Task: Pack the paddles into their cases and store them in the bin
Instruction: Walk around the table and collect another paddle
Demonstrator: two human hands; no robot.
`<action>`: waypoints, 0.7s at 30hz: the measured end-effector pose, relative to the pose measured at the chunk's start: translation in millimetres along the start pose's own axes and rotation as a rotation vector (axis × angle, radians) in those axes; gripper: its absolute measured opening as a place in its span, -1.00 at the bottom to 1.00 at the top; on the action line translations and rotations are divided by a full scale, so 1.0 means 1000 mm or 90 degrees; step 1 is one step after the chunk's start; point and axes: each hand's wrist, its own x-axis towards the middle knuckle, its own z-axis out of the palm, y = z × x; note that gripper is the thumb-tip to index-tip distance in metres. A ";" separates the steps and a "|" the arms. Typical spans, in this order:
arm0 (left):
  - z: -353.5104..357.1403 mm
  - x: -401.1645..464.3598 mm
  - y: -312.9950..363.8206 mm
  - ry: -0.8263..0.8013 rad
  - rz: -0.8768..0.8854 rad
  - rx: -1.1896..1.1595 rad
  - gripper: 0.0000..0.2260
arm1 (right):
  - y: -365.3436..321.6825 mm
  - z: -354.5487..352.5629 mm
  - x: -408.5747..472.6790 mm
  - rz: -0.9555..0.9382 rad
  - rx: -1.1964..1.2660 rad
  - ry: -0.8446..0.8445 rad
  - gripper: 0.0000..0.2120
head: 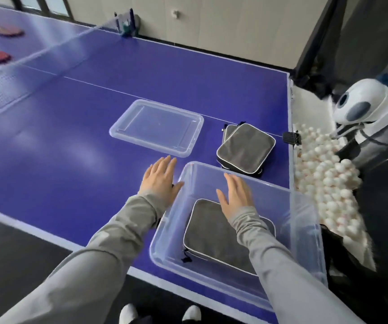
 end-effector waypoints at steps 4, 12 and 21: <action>-0.019 -0.023 -0.074 0.032 -0.123 -0.012 -0.40 | -0.073 0.022 0.018 -0.099 -0.004 -0.035 -0.49; -0.010 -0.128 -0.217 -0.003 -0.343 -0.065 -0.43 | -0.239 0.099 0.007 -0.309 -0.095 -0.186 -0.48; 0.029 -0.278 -0.335 -0.151 -0.548 -0.066 -0.44 | -0.373 0.195 -0.064 -0.479 -0.239 -0.402 -0.49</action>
